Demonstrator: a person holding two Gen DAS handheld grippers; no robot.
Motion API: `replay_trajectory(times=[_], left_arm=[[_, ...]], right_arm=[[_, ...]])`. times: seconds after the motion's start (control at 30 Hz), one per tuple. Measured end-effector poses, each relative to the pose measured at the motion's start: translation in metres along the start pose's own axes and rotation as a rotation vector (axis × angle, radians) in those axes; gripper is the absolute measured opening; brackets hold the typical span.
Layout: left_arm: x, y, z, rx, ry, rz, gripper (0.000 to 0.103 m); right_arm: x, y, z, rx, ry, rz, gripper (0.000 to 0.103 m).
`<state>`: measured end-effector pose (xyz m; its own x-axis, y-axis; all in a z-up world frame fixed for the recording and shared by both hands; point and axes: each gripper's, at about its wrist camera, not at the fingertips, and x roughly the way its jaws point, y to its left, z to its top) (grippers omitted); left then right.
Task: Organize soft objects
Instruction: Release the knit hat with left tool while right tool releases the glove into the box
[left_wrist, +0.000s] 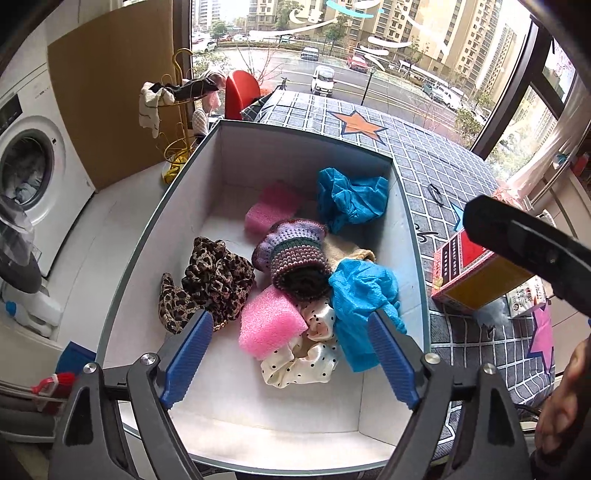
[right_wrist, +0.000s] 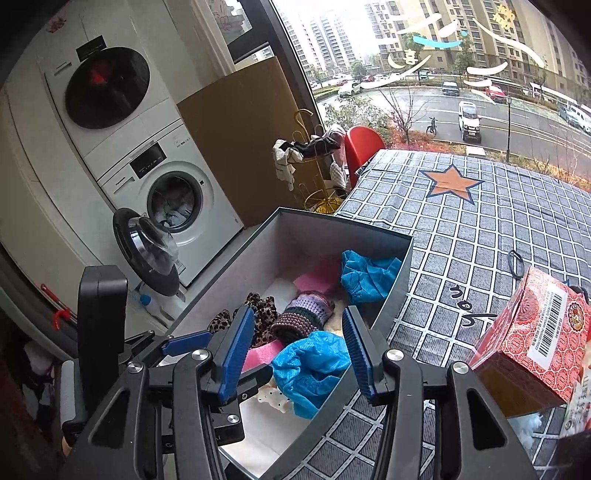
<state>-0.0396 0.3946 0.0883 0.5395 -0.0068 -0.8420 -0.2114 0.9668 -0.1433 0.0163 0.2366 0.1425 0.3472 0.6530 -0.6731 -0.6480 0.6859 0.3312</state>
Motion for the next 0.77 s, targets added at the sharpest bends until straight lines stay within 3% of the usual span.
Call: replay_trajectory(times=[0.1,0.27,0.47,0.57,0.77], left_arm=[[-0.005,-0.001,0.000,0.004,-0.024,0.002,0.103],[-0.008,-0.005,0.000,0.019,-0.034,0.025,0.103],[-0.011,-0.004,-0.003,0.003,-0.031,-0.013,0.103],[-0.016,-0.010,-0.010,0.027,-0.038,0.041,0.103],[-0.015,-0.023,-0.016,0.025,-0.018,0.039,0.103]], right_arm=[[-0.003,0.000,-0.001,0.000,-0.006,-0.007,0.051],[-0.005,-0.004,-0.003,0.010,-0.008,-0.011,0.051],[-0.008,-0.007,-0.007,0.013,-0.007,-0.013,0.051],[-0.012,-0.010,-0.012,0.020,-0.007,-0.016,0.051],[-0.028,-0.021,-0.023,0.038,-0.020,-0.028,0.051]])
